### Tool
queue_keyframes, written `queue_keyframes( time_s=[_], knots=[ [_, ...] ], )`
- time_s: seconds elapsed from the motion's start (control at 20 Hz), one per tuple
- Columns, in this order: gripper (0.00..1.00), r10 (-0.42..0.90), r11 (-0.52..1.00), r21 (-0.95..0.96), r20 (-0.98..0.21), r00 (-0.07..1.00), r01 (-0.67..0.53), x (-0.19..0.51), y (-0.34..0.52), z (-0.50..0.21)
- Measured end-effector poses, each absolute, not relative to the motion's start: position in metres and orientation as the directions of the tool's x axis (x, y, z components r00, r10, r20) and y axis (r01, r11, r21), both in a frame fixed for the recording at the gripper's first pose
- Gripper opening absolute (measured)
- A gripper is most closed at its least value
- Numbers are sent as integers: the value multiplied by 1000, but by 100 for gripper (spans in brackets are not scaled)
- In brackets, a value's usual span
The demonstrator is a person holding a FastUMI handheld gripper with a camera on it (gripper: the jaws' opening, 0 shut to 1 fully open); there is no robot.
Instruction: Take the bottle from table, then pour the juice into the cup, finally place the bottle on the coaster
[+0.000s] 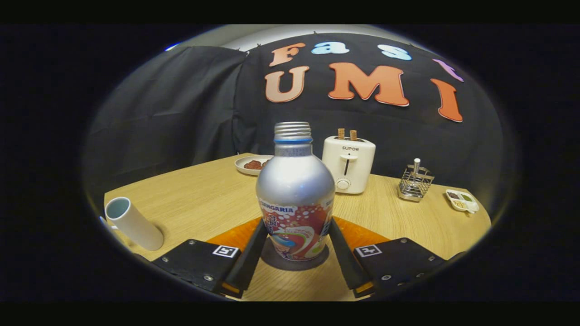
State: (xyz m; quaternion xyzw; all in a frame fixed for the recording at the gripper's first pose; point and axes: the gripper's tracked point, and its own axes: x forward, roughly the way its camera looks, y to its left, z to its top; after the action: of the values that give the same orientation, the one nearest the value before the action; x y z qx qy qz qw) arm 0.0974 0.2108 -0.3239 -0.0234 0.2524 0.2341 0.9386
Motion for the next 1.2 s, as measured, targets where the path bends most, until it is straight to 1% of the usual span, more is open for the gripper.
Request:
queue_keyframes(
  time_s=[0.2,0.45,0.65,0.8,0.9,1.2],
  knots=[
    [79,433,899,169,-468,770,-403,96,206,-327],
    [79,426,903,159,-458,780,-399,94,208,-328],
    [84,436,899,202,-510,742,-390,83,207,-336],
    [94,443,895,187,-470,763,-404,80,204,-315],
    [98,440,896,167,-451,777,-411,75,198,-303],
    [97,405,914,133,-377,833,-384,54,175,-260]
  ],
)
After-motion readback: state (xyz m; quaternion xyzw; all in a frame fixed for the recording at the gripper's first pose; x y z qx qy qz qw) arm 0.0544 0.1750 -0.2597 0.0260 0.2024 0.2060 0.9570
